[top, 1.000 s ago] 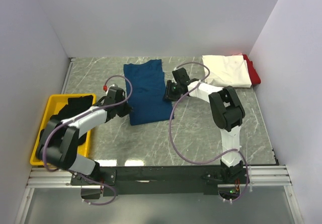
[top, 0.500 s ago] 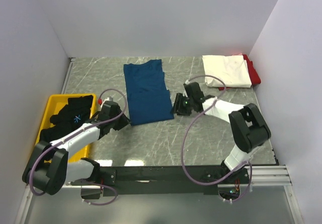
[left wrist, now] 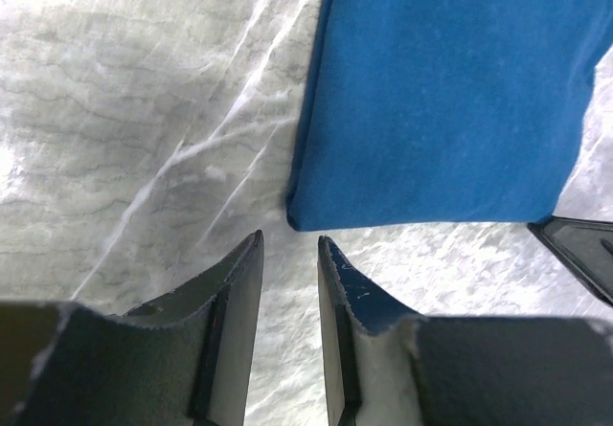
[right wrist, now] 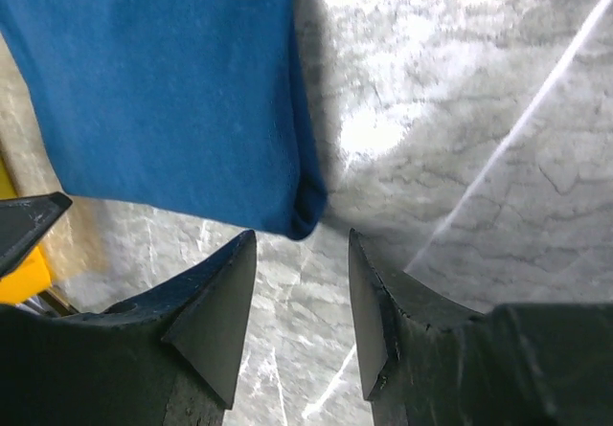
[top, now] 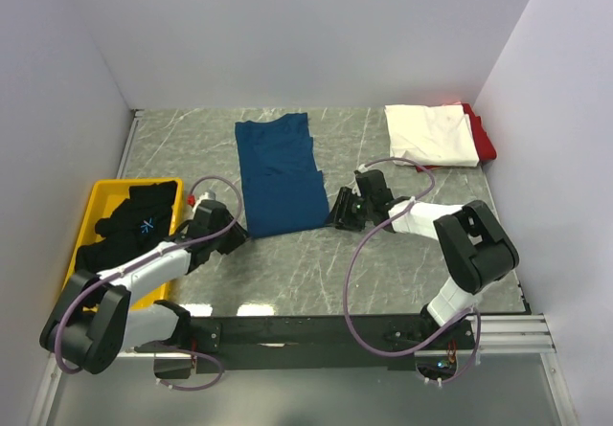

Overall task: Fold and stack the t-shirts
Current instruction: Fold the tshirt

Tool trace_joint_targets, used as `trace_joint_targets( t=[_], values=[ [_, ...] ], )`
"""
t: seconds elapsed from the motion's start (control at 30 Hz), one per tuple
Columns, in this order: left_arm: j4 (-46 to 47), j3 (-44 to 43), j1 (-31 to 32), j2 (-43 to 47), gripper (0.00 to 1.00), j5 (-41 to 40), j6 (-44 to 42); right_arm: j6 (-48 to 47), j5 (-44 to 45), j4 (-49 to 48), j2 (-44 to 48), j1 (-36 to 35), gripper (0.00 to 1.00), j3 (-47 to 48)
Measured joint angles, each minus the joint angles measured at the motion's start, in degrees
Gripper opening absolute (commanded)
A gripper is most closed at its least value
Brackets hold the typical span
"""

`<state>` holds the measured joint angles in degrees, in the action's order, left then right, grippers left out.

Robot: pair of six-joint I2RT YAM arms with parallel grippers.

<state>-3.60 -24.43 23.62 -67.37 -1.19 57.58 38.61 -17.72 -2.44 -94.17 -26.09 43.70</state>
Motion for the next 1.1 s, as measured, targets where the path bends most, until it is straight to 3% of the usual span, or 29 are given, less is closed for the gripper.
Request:
trace_joint_targets(
  t=[0.23,0.6,0.8,0.9,1.1],
  values=[
    [5.22,1.07,0.00,-2.99,0.34,0.07,0.81,2.45,-0.61,-4.50,-2.10,0.00,0.48,-0.07],
    [12.15,1.31,0.11,-7.69,0.31,0.39,2.21,4.44,-1.88,-8.33,-3.52,0.00,0.36,-0.83],
    [14.12,0.74,0.68,-10.23,0.02,0.39,3.52,5.05,-2.82,-8.66,-4.48,0.00,0.09,-0.96],
    [13.88,0.37,1.16,-10.38,0.01,0.31,3.61,5.20,-3.04,-8.70,-4.66,0.00,0.01,-1.01],
    [8.61,-0.15,4.07,-7.50,0.01,-1.27,3.58,5.16,-3.39,-9.22,-1.70,0.00,0.00,-4.66]
  ],
)
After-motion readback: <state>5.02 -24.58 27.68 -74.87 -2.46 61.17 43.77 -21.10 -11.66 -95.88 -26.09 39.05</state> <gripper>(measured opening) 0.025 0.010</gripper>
